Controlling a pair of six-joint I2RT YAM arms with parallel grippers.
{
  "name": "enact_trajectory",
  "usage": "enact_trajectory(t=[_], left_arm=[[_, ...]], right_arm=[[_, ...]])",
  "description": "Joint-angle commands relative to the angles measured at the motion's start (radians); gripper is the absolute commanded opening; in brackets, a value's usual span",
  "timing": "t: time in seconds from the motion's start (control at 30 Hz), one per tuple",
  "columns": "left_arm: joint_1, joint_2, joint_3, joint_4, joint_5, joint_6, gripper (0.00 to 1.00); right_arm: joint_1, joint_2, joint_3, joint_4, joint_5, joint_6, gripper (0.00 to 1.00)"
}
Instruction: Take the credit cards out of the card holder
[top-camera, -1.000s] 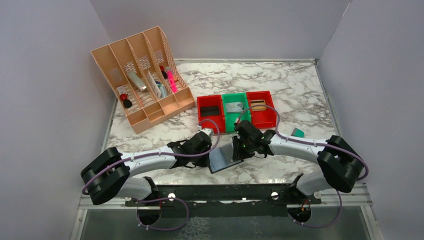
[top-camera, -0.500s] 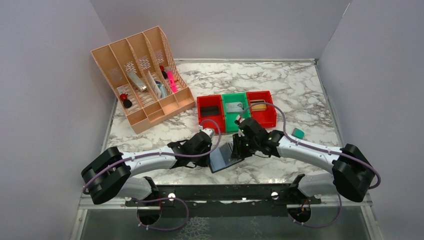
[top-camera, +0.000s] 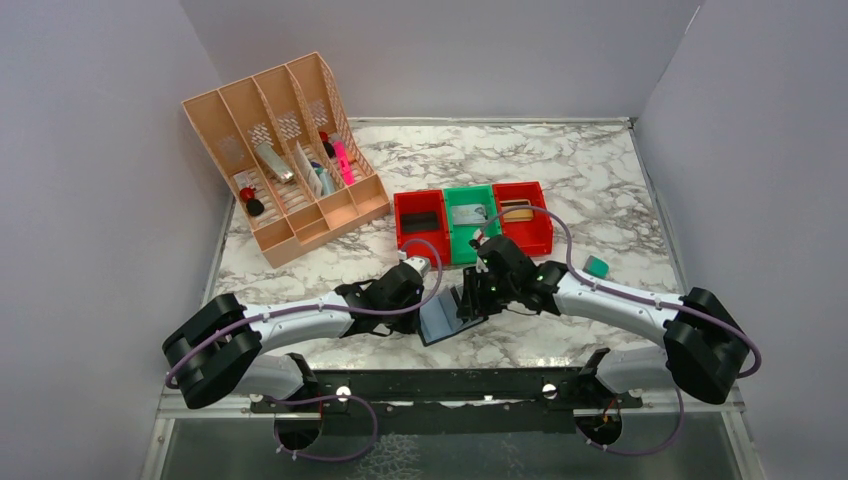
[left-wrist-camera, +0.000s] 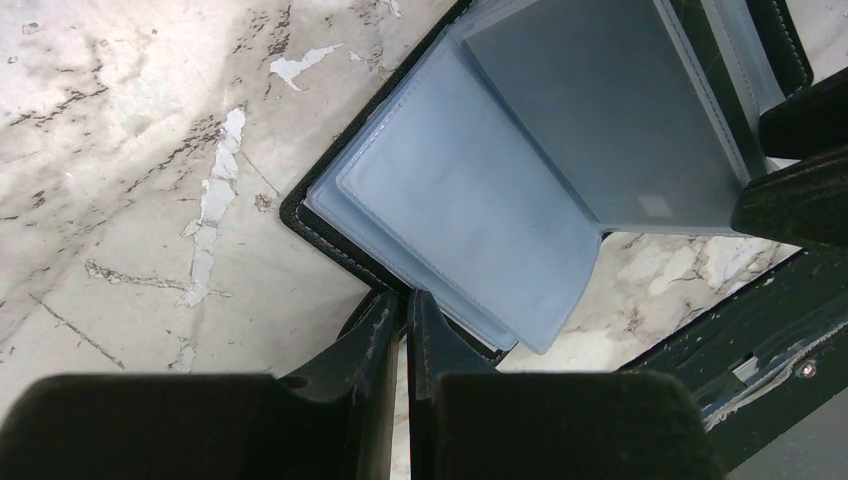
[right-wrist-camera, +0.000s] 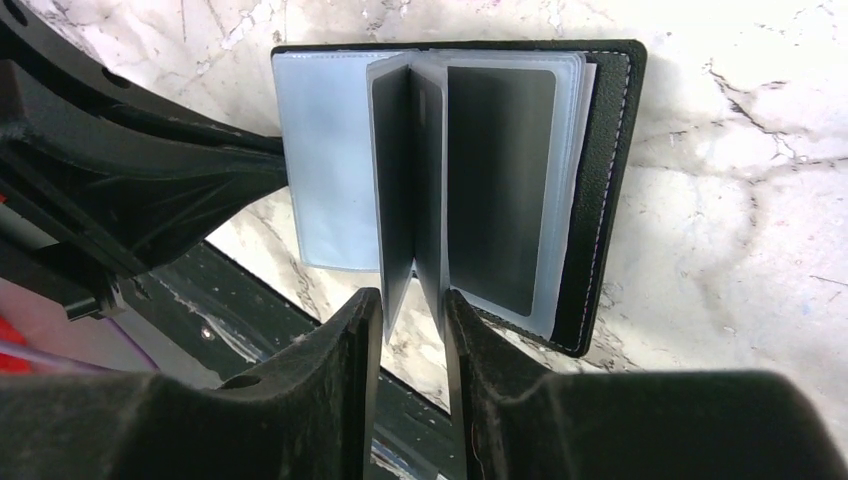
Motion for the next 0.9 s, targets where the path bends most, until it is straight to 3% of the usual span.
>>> enact_trajectory(t=[0.0, 0.2, 0.47, 0.7, 0.87], left_arm=[[-0.004, -0.003, -0.006, 0.051, 0.01, 0.002, 0.11], [-0.004, 0.002, 0.001, 0.046, 0.006, 0.004, 0.11], [-0.004, 0.008, 0.006, 0.029, -0.003, -0.005, 0.11], [-0.004, -0.052, 0.01, -0.068, -0.084, -0.041, 0.14], [-0.004, -0.141, 0.003, -0.119, -0.152, -0.072, 0.21]], right_arm=[[0.003, 0.004, -0.012, -0.016, 0.037, 0.025, 0.36], [0.003, 0.004, -0.017, 0.056, -0.079, 0.009, 0.44], [0.003, 0.011, -0.018, 0.054, -0.074, 0.017, 0.51], [0.003, -0.088, -0.039, -0.039, 0.193, 0.123, 0.51], [0.003, -0.144, -0.037, -0.043, 0.262, 0.118, 0.51]])
